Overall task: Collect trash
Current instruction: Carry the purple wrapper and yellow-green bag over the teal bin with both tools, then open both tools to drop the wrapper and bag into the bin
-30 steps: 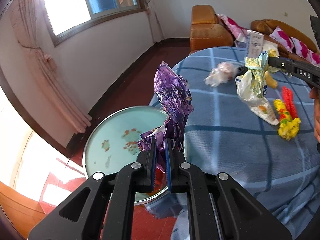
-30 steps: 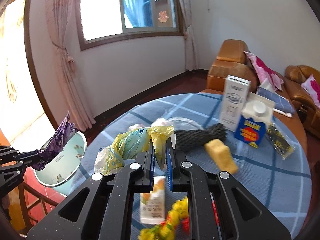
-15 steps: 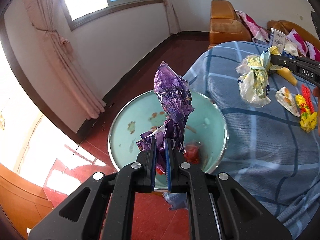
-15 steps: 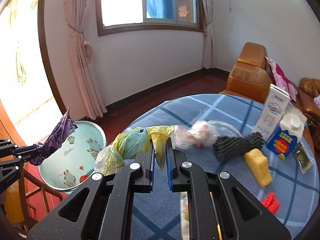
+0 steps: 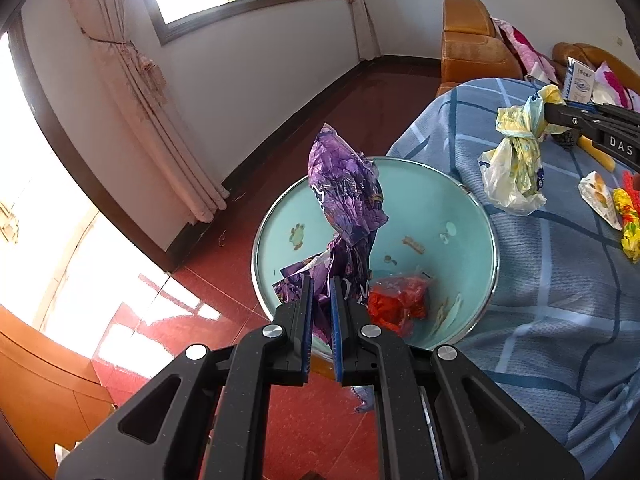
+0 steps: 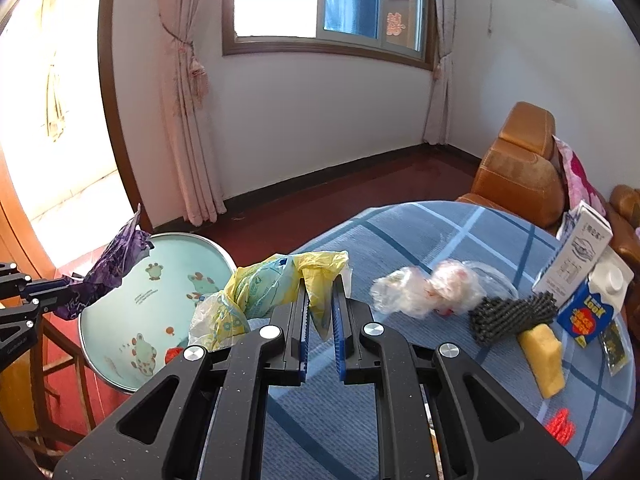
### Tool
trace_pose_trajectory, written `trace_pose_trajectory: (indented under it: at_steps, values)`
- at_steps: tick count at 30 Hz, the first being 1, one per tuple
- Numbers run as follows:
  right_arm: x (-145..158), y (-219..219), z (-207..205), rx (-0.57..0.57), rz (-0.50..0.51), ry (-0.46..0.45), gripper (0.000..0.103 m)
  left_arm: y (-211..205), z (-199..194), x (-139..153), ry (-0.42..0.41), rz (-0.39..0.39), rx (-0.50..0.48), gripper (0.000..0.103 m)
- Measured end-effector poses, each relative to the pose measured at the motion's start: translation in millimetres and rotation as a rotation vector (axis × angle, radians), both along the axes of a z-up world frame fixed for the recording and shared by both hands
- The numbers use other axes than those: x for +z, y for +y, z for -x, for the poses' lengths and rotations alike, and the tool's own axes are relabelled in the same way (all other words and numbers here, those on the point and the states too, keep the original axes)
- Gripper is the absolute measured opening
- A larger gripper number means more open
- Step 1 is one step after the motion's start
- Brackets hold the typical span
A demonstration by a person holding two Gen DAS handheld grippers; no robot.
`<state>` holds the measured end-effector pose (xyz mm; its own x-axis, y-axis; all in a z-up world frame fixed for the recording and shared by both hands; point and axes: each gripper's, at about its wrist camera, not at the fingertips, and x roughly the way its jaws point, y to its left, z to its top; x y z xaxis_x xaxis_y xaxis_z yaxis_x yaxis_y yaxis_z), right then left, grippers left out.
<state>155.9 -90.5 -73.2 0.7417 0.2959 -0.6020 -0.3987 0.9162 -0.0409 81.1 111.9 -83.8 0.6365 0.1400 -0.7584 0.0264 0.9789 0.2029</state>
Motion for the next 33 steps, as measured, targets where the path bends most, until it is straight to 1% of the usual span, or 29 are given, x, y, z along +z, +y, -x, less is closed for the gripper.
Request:
trace_pose_trajectory:
  at_steps: [17,33]
  values:
    - [-2.3,34.3,0.3,0.063,0.045,-0.015,0.011,3.4,-2.5,-0.5,0.008,-0.004,0.017,0.008]
    - [-4.3,41.1,1.8,0.08,0.053,-0.011,0.011,6.5,-1.3,-0.8,0.008,0.003,0.023,0.008]
